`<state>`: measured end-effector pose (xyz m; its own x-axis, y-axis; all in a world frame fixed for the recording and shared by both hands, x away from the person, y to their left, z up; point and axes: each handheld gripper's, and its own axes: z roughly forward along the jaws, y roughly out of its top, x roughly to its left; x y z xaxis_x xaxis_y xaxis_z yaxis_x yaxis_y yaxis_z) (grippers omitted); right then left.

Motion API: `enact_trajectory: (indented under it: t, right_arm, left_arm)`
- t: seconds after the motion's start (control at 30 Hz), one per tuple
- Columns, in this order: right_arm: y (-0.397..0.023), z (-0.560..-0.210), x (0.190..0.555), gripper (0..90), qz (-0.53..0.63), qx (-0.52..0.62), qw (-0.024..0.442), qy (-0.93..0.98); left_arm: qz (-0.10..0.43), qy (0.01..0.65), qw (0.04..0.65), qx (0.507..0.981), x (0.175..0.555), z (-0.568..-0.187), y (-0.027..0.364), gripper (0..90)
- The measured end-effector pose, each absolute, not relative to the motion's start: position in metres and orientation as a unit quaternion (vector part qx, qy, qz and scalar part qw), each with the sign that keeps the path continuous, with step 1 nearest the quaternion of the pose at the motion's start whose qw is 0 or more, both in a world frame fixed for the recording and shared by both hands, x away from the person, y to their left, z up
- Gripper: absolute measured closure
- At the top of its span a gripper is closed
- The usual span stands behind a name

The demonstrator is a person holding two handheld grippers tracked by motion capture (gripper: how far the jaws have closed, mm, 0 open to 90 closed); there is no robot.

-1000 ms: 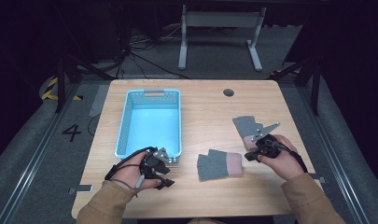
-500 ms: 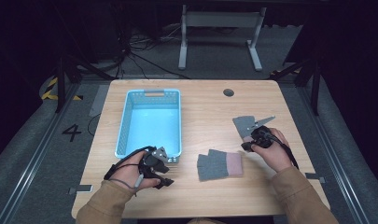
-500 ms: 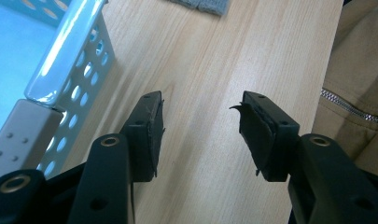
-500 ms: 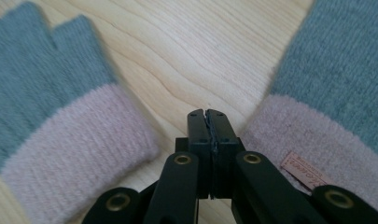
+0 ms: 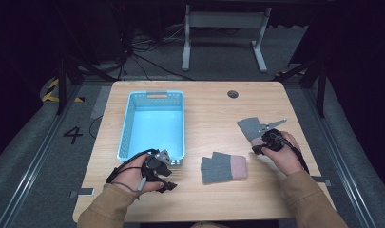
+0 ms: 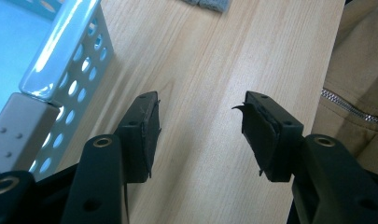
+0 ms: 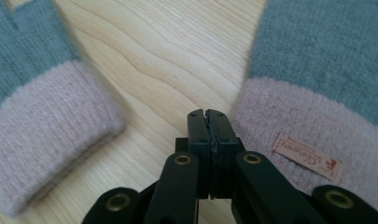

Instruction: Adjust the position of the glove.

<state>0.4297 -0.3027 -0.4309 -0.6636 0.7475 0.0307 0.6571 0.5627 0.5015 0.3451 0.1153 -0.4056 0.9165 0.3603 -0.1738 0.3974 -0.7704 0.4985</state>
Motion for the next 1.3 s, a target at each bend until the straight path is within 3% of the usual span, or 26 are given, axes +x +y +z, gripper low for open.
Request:
enact_trajectory:
  t: [0.6,1.0,1.3]
  right_arm:
    - [-0.347,-0.430,0.432,90.0,0.240,0.451,0.104,0.853]
    - [-0.352,-0.422,0.427,89.6,0.251,0.453,0.112,0.848]
    - [-0.352,-0.395,0.436,76.0,0.268,0.462,0.131,0.835]
  left_arm:
    - [-0.032,0.191,0.270,0.943,0.343,-0.410,0.111,46.1]
    - [-0.036,0.190,0.278,0.941,0.347,-0.408,0.112,45.9]
    - [-0.035,0.189,0.280,0.940,0.350,-0.407,0.112,45.8]
